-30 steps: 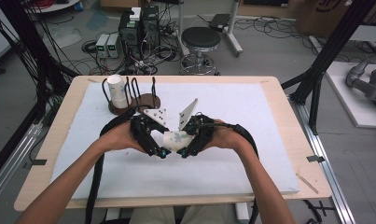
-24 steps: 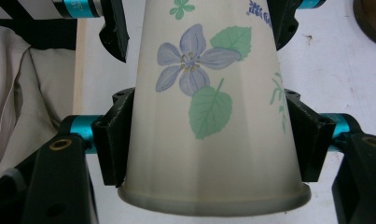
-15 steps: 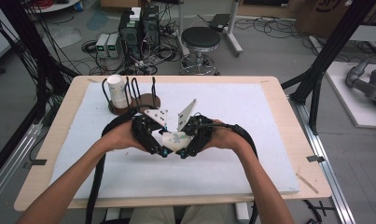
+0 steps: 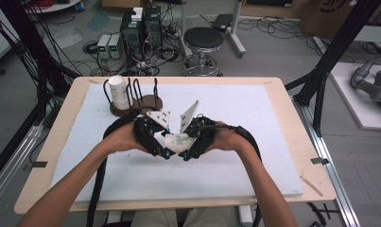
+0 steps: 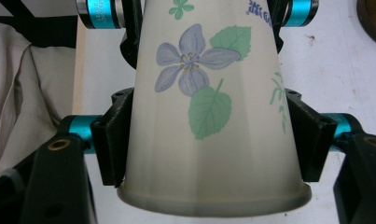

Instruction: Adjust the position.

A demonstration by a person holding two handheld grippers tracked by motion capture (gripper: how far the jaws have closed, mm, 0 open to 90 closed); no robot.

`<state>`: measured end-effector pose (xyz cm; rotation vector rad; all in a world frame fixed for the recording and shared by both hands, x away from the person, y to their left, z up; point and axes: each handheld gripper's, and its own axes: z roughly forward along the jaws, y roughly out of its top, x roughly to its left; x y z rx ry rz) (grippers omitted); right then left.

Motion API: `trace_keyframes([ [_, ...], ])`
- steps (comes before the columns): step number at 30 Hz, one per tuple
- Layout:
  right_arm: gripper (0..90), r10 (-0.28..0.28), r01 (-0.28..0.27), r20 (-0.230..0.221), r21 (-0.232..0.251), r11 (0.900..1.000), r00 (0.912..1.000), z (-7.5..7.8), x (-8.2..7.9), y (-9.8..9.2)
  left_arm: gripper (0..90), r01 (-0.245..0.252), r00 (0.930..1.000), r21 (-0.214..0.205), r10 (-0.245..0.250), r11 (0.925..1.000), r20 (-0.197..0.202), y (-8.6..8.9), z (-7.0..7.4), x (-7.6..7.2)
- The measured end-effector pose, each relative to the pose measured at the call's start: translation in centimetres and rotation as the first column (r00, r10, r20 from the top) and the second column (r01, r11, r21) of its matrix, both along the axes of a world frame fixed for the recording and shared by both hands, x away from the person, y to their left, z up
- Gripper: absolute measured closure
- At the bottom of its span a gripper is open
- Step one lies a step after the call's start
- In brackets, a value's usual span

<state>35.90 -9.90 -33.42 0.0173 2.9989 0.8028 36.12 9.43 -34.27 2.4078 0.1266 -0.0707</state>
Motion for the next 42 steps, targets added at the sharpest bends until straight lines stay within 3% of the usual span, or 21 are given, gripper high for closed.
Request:
trace_keyframes([
  [5, 18.3, -0.003, 0.004, -0.013, 0.018, 0.9998, 0.9999, 0.0, 0.1, 0.0, 34.8, -0.001, 1.0, 0.005, 0.001, 1.0, 0.001, 0.2, 0.0, -0.1],
  [7, 15.2, 0.003, -0.003, 0.006, 0.041, 0.9992, 1.0, 0.0, 0.3, 0.0, 34.8, -0.008, 1.0, 0.002, 0.008, 1.0, -0.001, 0.2, 0.0, -0.1],
  [15, 15.2, -0.004, 0.004, -0.004, 0.07, 0.9975, 1.0, 0.4, 0.1, 0.0, 34.8, -0.003, 1.0, 0.025, 0.003, 0.9997, 0.006, 0.0, -0.3, -0.2],
  [23, 15.2, -0.01, 0.009, 0.007, 0.14, 0.9901, 0.9999, 1.4, 0.2, -0.4, 34.8, -0.004, 0.9999, 0.046, 0.004, 0.9989, 0.009, -0.4, -0.6, -0.6],
  [29, 15.2, -0.018, 0.013, 0.025, 0.178, 0.984, 0.9995, 2.0, 0.1, -1.1, 34.8, -0.025, 0.9997, 0.02, 0.025, 0.9995, 0.005, -0.1, -0.6, -0.7],
  [34, 15.2, -0.036, 0.025, 0.041, 0.234, 0.972, 0.9985, 2.7, 0.1, -1.9, 34.8, -0.046, 0.9989, -0.007, 0.046, 0.9989, 0.0, 0.8, -1.1, -0.8],
  [42, 15.2, -0.05, 0.032, 0.054, 0.295, 0.9551, 0.9973, 3.2, 0.1, -3.1, 34.8, -0.091, 0.9959, -0.084, 0.091, 0.9923, -0.001, 2.0, -1.4, -1.0],
])
